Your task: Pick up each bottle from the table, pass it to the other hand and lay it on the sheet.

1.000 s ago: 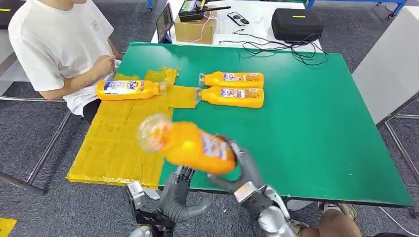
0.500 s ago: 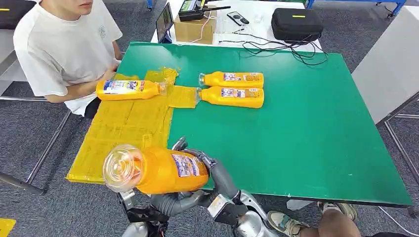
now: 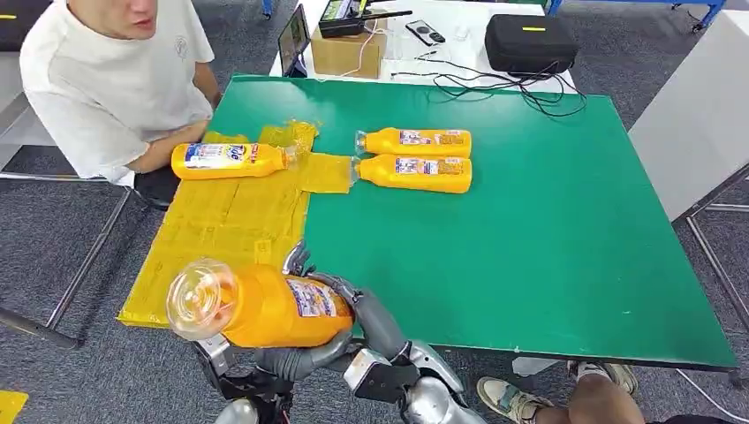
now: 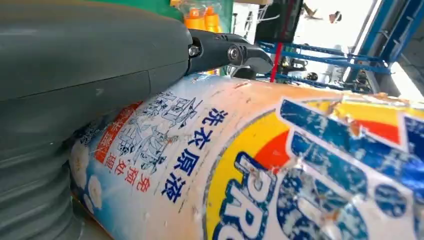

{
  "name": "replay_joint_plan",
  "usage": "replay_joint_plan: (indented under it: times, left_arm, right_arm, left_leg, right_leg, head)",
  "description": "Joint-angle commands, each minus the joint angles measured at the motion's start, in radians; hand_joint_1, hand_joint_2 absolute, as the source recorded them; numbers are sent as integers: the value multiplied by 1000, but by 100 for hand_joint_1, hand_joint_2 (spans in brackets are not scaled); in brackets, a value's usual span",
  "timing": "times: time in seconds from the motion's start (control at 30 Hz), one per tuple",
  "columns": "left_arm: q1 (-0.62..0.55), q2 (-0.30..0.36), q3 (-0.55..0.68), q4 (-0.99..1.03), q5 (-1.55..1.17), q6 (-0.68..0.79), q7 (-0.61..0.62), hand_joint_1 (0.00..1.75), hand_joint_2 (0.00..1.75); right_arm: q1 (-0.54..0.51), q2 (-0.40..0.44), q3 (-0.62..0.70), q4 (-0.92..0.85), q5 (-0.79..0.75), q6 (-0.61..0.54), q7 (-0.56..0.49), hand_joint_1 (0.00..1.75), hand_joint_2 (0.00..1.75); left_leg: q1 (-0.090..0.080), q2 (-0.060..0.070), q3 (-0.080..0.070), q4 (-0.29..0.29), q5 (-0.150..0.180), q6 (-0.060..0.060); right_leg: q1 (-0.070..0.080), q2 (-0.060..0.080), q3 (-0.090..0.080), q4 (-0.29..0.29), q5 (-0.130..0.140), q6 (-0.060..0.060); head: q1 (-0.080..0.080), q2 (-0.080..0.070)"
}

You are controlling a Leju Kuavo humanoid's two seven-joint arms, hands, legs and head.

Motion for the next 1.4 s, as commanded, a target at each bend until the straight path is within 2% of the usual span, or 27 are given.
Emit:
replay_joint_plan:
  times: [0.03, 0.2, 0.23, 0.27, 0.3, 0.33, 0.37, 0.4, 0.47, 0.57, 0.63, 0.67, 0.7, 0.77, 1.1, 1.17, 1.3, 1.4]
  left_arm:
    - [-78, -27, 39, -39, 43, 50, 4, 0, 175]
    - [-81, -20, 52, -22, 167, -61, 66, 0, 175]
    - [-82, -22, 48, -9, 183, -81, 79, 16, 175]
    - [-83, -25, 46, 1, 199, -98, 86, 161, 175]
    - [-82, -25, 40, 7, 211, -119, 84, 175, 175]
    - [-81, -27, 41, 10, 227, -134, 84, 175, 175]
    - [-77, -26, 40, 5, 253, -163, 88, 175, 175]
    - [-75, -23, 41, -2, 291, -203, 95, 175, 175]
    - [-77, -19, 49, 1, 399, -302, 137, 175, 175]
    - [-102, -24, 82, 39, 454, -339, 168, 175, 175]
    - [-126, -25, 112, 66, 475, -341, 176, 175, 175]
    - [-140, -25, 131, 81, 486, -343, 180, 175, 175]
    - [-156, -20, 151, 94, 481, -335, 185, 175, 175]
    - [-174, -8, 174, 107, 464, -316, 186, 175, 175]
    - [-171, -13, 171, 107, 463, -316, 187, 175, 175]
    - [-186, 8, 167, 115, 356, -241, 167, 175, 175]
    - [-279, 91, 159, 235, -91, 83, 128, 175, 175]
    - [-365, 120, 220, 383, -363, 259, 116, 175, 175]
  right_arm:
    - [43, -34, 92, 120, 49, -17, 48, 175, 175]
    - [34, -48, 106, 169, 84, -41, 52, 175, 175]
    - [33, -46, 108, 172, 93, -48, 51, 175, 175]
    - [33, -43, 111, 172, 94, -49, 52, 175, 175]
    - [35, -35, 105, 169, 89, -55, 56, 150, 175]
    - [34, -31, 104, 168, 88, -59, 62, 58, 175]
    - [34, -27, 101, 168, 92, -70, 77, 0, 175]
    - [36, -23, 99, 165, 93, -75, 79, 0, 0]
    - [47, -24, 93, 144, 85, -91, 49, 0, 0]
    - [74, -27, 71, 86, 64, -134, -13, 0, 0]
    - [94, -28, 50, 28, 45, -159, -40, 0, 0]
    - [105, -29, 37, -6, 34, -175, -51, 0, 0]
    - [117, -32, 17, -42, 21, -188, -60, 0, 0]
    - [124, -41, -2, -77, 16, -202, -66, 0, 0]
    - [127, -41, -2, -74, 16, -201, -66, 0, 0]
    - [135, -38, -27, -85, 3, -227, -88, 0, 0]
    - [157, -45, -100, -158, -13, -287, -124, 0, 0]
    - [143, -48, -128, -199, -38, -336, -132, 0, 0]
  left_leg:
    - [2, -4, 4, -1, -1, -1]
    - [2, -3, 5, -1, -1, -1]
    - [3, -3, 7, -1, -2, -2]
    - [1, -1, 3, -1, 0, -1]
    - [2, -2, 5, -1, -1, -1]
    - [2, -2, 4, -1, -1, -1]
    - [2, -2, 3, -1, 0, -1]
    - [2, -3, 5, -1, -1, -1]
    - [1, 0, 2, -1, 0, -1]
    - [1, -1, 2, -1, 0, -1]
    - [2, -3, 2, -1, 0, -1]
    - [3, -5, 8, -1, -3, -2]
    - [1, -3, 2, -1, 0, -1]
    - [1, -2, 2, 0, 0, -1]
    - [1, 1, 4, -1, -2, -1]
    - [0, 1, 2, -1, -1, -1]
    - [1, 0, 4, -1, -1, -1]
    - [1, -1, 4, -2, 0, -2]
  right_leg:
    - [2, -4, 5, -1, -2, -2]
    - [2, -5, 7, -2, -2, -3]
    - [3, -6, 9, -3, -3, -3]
    - [1, -4, 3, -2, -1, -1]
    - [2, -5, 6, -2, -2, -2]
    - [2, -5, 5, -2, -2, -2]
    - [2, -4, 4, -2, -1, -2]
    - [2, -5, 6, -2, -3, -3]
    - [1, -3, 2, -1, -1, -2]
    - [1, -3, 2, -1, -1, -2]
    - [2, -5, 3, -1, -2, -2]
    - [4, -8, 10, -2, -5, -4]
    - [1, -5, 3, -1, -2, -2]
    - [2, -4, 2, -1, -2, -2]
    - [1, -1, 5, -1, -2, -3]
    - [1, 0, 2, -1, 0, -1]
    - [1, -2, 5, -1, -1, -3]
    - [1, -2, 5, -1, -1, -3]
  head:
    - [0, 0]
    - [0, 0]
    - [0, 0]
    - [0, 0]
    - [0, 0]
    - [0, 0]
    - [0, 0]
    - [0, 0]
    - [0, 0]
    - [0, 0]
    - [0, 0]
    - [0, 0]
    - [0, 0]
    - [0, 0]
    - [0, 0]
    - [0, 0]
    - [0, 0]
    - [0, 0]
